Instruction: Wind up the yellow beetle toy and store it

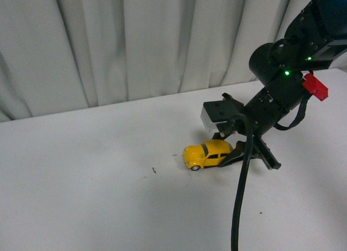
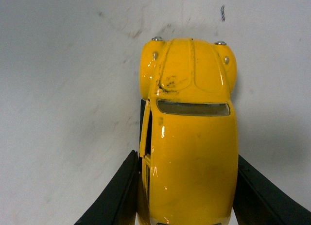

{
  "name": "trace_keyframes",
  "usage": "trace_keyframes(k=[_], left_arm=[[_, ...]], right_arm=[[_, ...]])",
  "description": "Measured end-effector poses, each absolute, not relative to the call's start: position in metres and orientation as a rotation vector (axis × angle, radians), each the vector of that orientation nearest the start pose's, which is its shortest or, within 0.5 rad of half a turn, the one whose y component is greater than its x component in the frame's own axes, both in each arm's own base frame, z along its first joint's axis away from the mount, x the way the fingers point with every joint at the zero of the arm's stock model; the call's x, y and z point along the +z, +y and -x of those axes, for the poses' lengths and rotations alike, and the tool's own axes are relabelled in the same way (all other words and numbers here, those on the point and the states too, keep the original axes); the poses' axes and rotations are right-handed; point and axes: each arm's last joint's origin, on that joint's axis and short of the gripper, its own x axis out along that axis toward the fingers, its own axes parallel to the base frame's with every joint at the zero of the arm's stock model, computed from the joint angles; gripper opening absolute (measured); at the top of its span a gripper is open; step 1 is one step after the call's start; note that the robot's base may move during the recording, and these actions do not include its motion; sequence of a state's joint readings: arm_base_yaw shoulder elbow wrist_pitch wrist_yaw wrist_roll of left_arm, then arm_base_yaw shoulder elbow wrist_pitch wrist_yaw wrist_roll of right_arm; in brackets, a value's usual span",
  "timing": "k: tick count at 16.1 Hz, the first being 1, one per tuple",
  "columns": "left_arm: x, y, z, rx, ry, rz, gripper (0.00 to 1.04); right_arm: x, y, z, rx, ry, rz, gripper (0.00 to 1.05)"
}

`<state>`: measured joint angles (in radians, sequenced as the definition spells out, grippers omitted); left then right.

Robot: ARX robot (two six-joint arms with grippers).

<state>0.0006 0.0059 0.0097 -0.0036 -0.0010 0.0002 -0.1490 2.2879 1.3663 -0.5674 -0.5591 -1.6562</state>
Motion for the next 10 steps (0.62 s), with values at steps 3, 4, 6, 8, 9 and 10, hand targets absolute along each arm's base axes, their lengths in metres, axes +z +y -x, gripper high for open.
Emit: trace_keyframes(k=[3,4,6,8,9,10], left_arm=[[0.166,0.000,-0.097,0.001,0.000,0.000,0.98],[0.166,0.000,-0.097,0.001,0.000,0.000,0.98],[0.166,0.000,-0.097,0.001,0.000,0.000,0.98],[0.166,0.000,-0.097,0.001,0.000,0.000,0.98],[0.166,0.000,-0.097,0.002,0.000,0.000,0.98],[0.166,0.000,-0.097,0.002,0.000,0.000,0.98]], right_arm=[[0.050,-0.075,-0.379,1.266,0.740,0.803,0.45],[0.050,-0.082,-0.377,1.260,0.748,0.792,0.45],[0.051,-0.090,-0.373,1.254,0.763,0.773,0.45],[0.053,-0.095,-0.373,1.257,0.777,0.754,0.45],[0.053,-0.095,-0.374,1.260,0.781,0.748,0.45],[0.051,-0.096,-0.374,1.268,0.790,0.744,0.55]])
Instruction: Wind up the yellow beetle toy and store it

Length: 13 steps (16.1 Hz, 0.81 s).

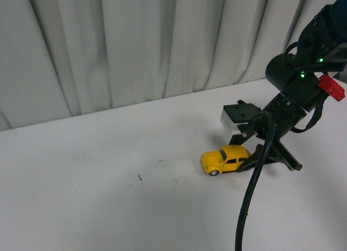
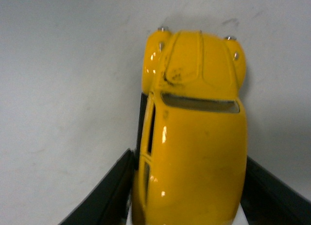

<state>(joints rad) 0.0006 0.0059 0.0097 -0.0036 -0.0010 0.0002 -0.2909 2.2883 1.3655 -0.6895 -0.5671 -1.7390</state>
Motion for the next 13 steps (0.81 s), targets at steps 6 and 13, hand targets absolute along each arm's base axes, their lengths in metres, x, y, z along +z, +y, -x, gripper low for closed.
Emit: trace_keyframes(k=[6,13], left_arm=[[0.1660,0.0001,-0.0975,0.002,0.000,0.000,0.98],[0.1660,0.0001,-0.0975,0.002,0.000,0.000,0.98]], right_arm=[[0.0453,-0.1010,-0.3689,1.263,0.810,0.701,0.98],[0.0454,-0.1009,-0.3684,1.262,0.811,0.702,0.98]])
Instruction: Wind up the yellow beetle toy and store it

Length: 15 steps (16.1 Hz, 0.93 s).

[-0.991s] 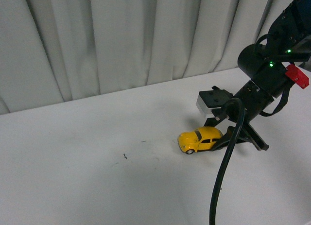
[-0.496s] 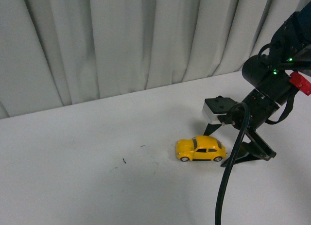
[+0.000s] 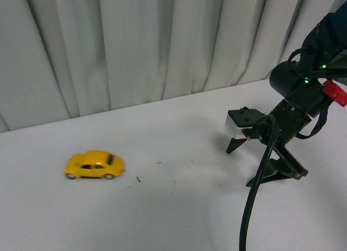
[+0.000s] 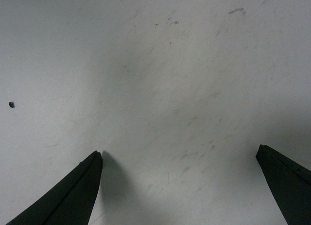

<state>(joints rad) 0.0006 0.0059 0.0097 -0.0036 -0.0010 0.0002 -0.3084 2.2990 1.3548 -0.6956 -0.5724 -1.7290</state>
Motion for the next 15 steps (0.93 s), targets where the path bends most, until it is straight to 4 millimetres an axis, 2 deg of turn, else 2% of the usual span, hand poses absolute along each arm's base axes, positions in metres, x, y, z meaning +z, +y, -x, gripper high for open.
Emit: trace_keyframes(k=[8,12,14,15], left_arm=[[0.166,0.000,-0.097,0.002,0.000,0.000,0.98],[0.166,0.000,-0.097,0.002,0.000,0.000,0.98],[0.166,0.000,-0.097,0.002,0.000,0.000,0.98],[0.166,0.000,-0.097,0.001,0.000,0.000,0.98]], right_arm=[[0.048,-0.103,-0.366,1.257,0.821,0.702,0.98],[0.057,-0.094,-0.355,1.273,0.785,0.676,0.98],[0.088,-0.084,-0.356,1.272,0.657,0.680,0.98],[0.117,-0.079,-0.359,1.254,0.556,0.714,0.98]])
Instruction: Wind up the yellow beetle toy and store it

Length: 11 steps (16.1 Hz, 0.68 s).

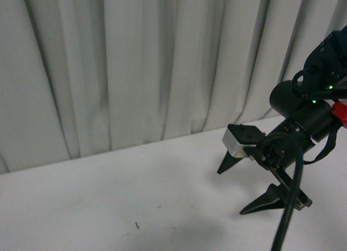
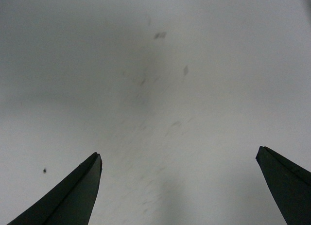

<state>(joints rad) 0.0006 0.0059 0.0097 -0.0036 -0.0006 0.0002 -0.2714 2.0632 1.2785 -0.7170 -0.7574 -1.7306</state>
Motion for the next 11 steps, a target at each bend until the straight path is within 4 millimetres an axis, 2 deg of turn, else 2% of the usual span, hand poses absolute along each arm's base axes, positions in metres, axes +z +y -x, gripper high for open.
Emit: trace_keyframes(k=[2,3,5,6,7,8,9,11], left_arm=[[0.166,0.000,-0.097,0.002,0.000,0.000,0.98],[0.166,0.000,-0.097,0.001,0.000,0.000,0.98],[0.166,0.000,-0.097,0.002,0.000,0.000,0.98],[0.166,0.000,-0.097,0.002,0.000,0.000,0.98],[0.166,0.000,-0.097,0.002,0.000,0.000,0.98],[0.166,0.000,-0.097,0.000,-0.001,0.000,0.98],[0.166,0.000,-0.097,0.001,0.000,0.000,0.98],[0.166,0.000,-0.097,0.001,0.000,0.000,0.98]], right_arm=[[0.179,-0.071,-0.357,1.221,0.371,0.777,0.98],[0.236,-0.067,-0.345,1.189,0.249,0.826,0.98],[0.267,-0.069,-0.346,1.127,0.166,0.916,0.98],[0.265,-0.064,-0.348,0.832,0.198,1.127,0.88],[0.252,-0.052,-0.329,0.563,0.264,1.070,0.77],[0.242,-0.041,-0.304,0.303,0.241,0.868,0.65],[0.245,-0.037,-0.285,0.112,0.156,0.642,0.54],[0.247,-0.029,-0.251,-0.008,-0.040,0.257,0.30]])
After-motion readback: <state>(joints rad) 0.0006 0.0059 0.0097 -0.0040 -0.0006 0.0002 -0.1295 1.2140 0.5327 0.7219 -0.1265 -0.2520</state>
